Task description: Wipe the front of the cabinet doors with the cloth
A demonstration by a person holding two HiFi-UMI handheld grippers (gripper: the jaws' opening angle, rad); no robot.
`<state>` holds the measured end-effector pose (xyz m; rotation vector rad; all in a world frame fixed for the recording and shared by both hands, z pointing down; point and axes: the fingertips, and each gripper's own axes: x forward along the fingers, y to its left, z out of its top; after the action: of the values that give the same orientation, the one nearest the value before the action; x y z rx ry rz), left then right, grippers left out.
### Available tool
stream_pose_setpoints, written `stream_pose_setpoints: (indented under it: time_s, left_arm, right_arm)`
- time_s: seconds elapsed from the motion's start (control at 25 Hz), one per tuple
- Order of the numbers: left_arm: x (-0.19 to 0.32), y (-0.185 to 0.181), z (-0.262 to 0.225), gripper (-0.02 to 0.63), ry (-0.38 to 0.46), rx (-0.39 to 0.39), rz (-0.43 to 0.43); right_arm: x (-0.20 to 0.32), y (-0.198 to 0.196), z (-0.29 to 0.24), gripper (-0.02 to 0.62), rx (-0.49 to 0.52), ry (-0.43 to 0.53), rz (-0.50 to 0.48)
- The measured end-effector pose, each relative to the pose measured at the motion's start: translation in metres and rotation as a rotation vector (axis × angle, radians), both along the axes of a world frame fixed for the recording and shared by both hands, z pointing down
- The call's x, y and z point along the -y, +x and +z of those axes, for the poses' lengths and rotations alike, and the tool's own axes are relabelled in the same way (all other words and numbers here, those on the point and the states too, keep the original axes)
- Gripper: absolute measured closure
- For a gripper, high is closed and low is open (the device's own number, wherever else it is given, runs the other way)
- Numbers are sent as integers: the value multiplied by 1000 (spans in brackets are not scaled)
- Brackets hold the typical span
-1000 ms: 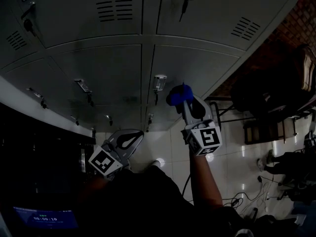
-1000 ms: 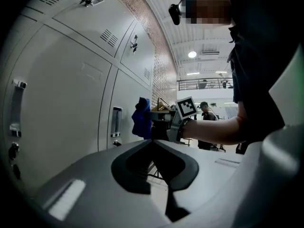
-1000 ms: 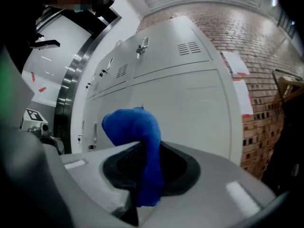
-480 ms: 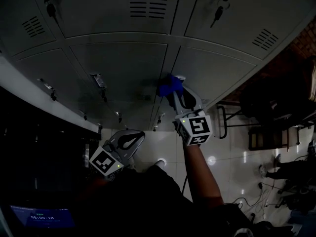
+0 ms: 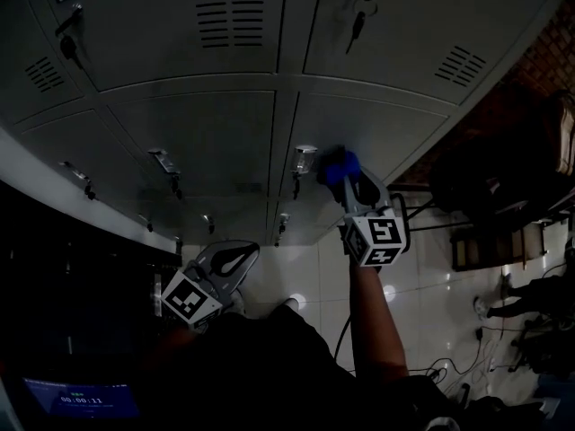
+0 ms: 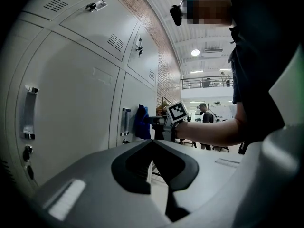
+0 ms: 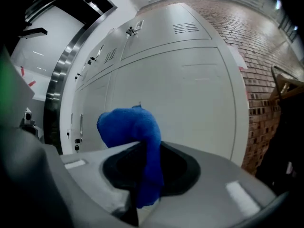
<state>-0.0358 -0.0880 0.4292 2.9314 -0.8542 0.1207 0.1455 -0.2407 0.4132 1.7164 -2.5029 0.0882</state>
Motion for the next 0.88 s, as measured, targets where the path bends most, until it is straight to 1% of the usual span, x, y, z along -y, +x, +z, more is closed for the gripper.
stream_pose_setpoints:
  time_s: [0.2, 0.48, 0.72, 0.88]
  left_arm:
    - [4, 20, 7, 605, -1, 17, 10]
    - [3, 44, 3, 604, -7, 18, 34]
    - [-2, 55, 3, 605, -28, 16, 49]
    - [-6, 51, 4, 605, -21, 11, 57]
  right_arm:
    - [2, 49, 3, 526, -2, -5, 68]
    - [1, 109, 7, 526, 9, -1, 178]
    - [0, 142, 14, 526, 3, -15, 258]
    - [-9, 146, 21, 525, 11, -27, 290]
